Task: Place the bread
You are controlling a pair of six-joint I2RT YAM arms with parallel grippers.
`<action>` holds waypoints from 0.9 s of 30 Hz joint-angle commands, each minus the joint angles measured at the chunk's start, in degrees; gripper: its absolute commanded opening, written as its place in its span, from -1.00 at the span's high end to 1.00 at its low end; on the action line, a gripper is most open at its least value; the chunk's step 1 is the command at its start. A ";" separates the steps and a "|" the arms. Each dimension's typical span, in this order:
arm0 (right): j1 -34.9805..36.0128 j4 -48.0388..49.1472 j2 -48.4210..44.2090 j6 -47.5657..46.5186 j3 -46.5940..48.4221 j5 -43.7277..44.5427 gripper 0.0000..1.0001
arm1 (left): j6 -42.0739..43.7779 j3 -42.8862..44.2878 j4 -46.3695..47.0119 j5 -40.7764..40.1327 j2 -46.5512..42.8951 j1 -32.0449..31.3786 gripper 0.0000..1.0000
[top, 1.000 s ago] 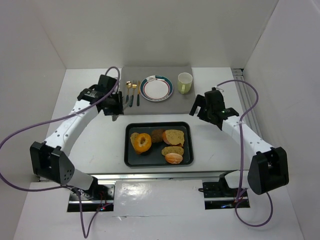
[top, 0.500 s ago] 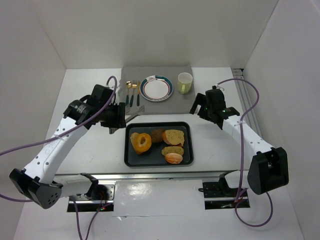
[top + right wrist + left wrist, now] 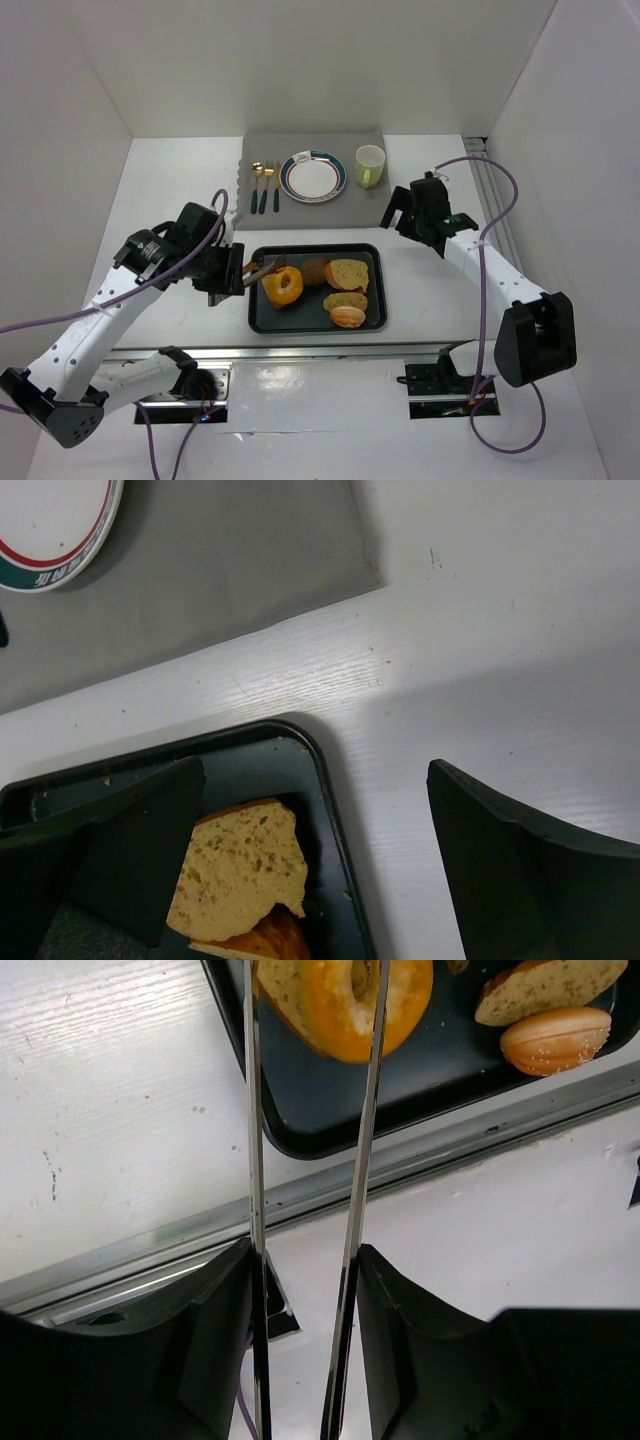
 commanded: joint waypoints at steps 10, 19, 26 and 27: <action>2.14 -0.99 1.16 -0.26 3.00 1.68 -0.99 | -6.30 -5.92 1.95 1.87 -4.97 -0.23 -0.08; 2.14 -1.61 1.16 -0.26 3.00 3.26 -0.99 | -6.92 -9.01 4.77 5.30 -3.13 -0.23 -0.05; 2.66 -1.61 1.16 0.36 3.00 5.63 -0.99 | -6.30 -8.48 4.77 6.62 -2.60 -0.23 0.03; 3.36 -1.61 -0.24 0.36 2.48 7.38 -0.99 | -5.69 -8.48 4.77 6.62 -2.07 -0.23 0.13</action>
